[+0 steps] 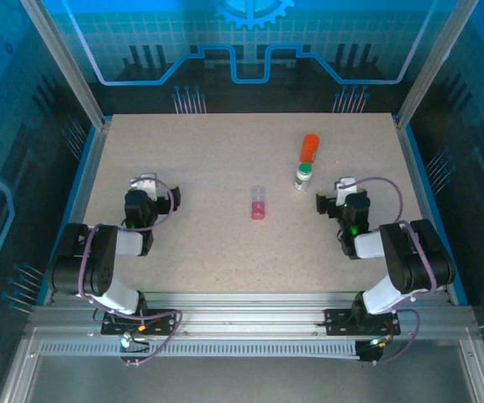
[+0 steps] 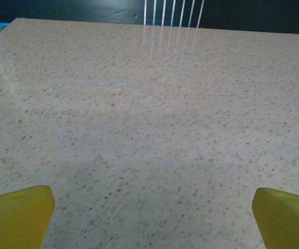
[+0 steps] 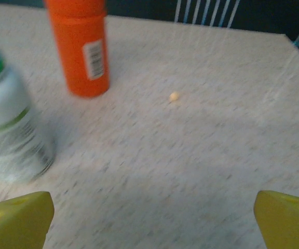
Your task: Sort the pills into containers
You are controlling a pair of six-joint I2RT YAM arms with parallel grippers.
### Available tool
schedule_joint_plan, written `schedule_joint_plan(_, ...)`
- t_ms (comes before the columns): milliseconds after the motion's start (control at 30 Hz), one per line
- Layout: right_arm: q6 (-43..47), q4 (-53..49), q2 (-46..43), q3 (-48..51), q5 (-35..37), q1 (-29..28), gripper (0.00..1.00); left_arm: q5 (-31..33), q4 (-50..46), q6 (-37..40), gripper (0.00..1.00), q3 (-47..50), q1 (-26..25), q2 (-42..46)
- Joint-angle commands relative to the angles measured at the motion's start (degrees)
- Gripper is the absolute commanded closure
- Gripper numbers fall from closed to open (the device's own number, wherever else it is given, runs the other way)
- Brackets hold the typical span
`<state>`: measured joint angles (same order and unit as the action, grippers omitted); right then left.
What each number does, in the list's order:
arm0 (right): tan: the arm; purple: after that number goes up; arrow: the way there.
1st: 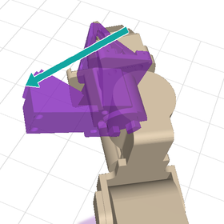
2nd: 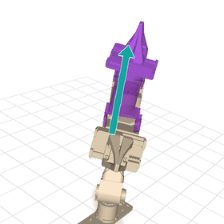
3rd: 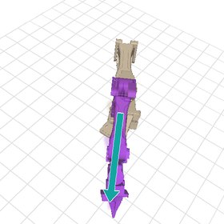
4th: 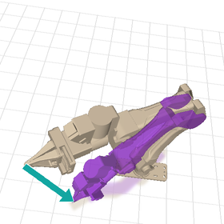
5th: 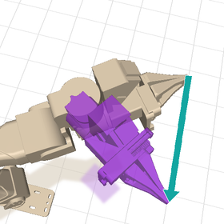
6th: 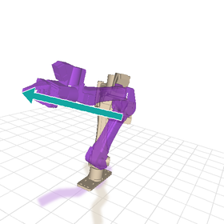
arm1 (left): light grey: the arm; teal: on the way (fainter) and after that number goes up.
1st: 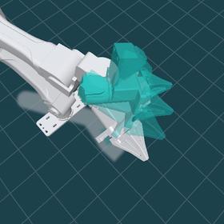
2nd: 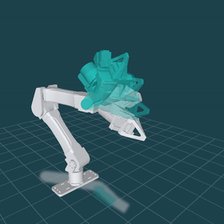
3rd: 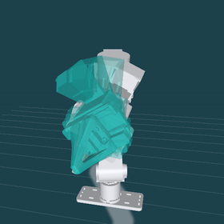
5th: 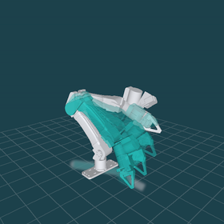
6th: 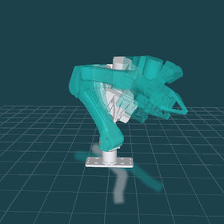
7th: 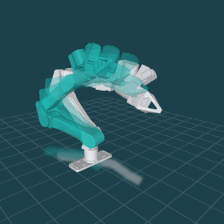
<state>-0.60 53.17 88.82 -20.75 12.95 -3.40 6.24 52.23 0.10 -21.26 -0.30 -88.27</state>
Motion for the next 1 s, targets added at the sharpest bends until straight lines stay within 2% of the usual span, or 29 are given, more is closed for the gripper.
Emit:
schedule_joint_plan(0,-0.2,-0.2,-0.6,-1.0,-1.4,-1.4,0.0,0.0,0.3,0.7,0.01,-0.8,-0.8,-0.4)
schedule_joint_plan(700,0.5,-1.3,-0.6,-1.5,-2.3,-1.7,0.0,-0.4,0.1,0.8,0.01,-0.9,-0.9,-0.4)
schedule_joint_plan(967,0.6,-1.3,-0.6,-1.6,-2.4,-1.7,0.0,-2.4,-0.9,0.2,0.01,-1.2,0.0,-0.4)
